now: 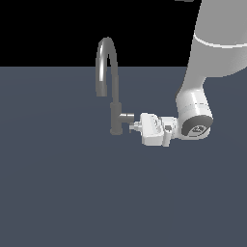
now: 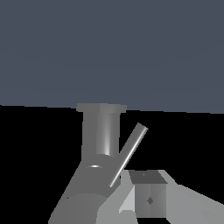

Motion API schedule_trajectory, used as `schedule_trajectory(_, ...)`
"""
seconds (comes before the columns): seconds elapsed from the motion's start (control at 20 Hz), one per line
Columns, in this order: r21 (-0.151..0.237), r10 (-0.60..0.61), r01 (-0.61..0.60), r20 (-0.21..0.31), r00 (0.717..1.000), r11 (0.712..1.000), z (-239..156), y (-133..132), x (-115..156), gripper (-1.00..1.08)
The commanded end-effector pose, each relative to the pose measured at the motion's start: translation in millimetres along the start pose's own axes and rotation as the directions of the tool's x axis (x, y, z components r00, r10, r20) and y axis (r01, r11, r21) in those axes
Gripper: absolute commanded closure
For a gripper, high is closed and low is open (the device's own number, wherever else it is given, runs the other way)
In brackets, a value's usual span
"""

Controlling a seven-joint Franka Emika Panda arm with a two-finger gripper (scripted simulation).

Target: Turn on the faucet by rotating a designated handle.

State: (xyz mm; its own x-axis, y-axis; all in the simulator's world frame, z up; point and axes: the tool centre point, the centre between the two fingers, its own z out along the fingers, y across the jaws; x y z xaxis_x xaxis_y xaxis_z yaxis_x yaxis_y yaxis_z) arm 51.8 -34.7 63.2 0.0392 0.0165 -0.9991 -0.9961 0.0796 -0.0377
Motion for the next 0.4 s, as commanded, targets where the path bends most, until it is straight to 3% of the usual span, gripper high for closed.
schedule_trajectory(0.0,0.014,0.015,-0.015,-0.014,1.000,1.000,6.1,-6.2,19.9,1.08)
schedule_trajectory(0.35,0.019,0.033,-0.033,-0.019,0.999,0.999,6.8,-11.6,38.7,1.08)
